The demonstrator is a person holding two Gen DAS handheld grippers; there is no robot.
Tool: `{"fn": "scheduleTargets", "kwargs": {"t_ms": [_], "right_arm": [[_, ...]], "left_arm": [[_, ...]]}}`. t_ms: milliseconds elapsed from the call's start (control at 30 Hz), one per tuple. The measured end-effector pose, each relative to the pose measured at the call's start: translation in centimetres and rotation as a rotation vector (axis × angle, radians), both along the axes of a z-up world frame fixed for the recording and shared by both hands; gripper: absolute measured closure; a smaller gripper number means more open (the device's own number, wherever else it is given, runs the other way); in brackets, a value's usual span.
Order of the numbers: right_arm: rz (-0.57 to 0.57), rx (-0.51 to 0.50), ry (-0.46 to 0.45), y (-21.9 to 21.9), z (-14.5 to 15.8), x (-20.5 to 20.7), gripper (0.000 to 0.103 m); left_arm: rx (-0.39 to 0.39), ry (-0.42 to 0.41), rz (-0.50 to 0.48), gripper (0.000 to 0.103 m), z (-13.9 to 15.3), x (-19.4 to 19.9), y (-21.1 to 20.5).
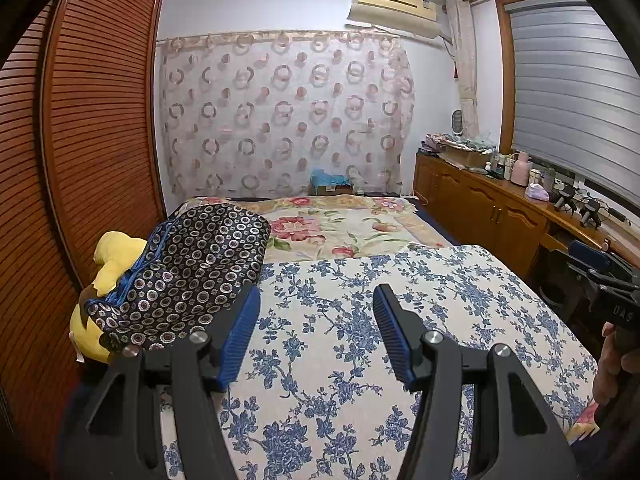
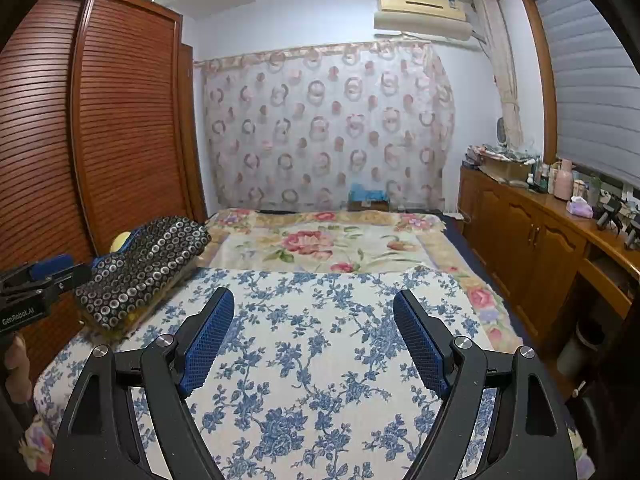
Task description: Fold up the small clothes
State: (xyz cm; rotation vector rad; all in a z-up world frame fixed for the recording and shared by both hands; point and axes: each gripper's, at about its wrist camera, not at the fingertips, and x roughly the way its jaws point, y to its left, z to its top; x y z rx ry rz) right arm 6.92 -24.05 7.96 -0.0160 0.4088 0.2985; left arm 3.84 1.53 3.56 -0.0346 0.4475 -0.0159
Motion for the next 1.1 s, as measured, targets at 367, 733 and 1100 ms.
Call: {"fn": "scheduleTargets", "kwargs": {"t_ms": [367, 733, 1100], "right_arm": [[0.001, 0.002, 0.003, -0.12, 0.08, -0.07, 0.019], [0.0, 0.0, 0.001, -0.14, 0.18, -0.02, 0.019], [0.0, 0.001, 0.002, -0.26, 0.27, -0.02, 0.019]], "left_arm": [[0.003, -0.005, 0.004, 0.045, 0.03, 0.0, -0.02], [0.003, -0.012, 0.008, 0.045, 0.1, -0.04, 0.08], [0.004, -0.014, 0.008, 0.045, 0.15, -0.03, 0.17]]}}
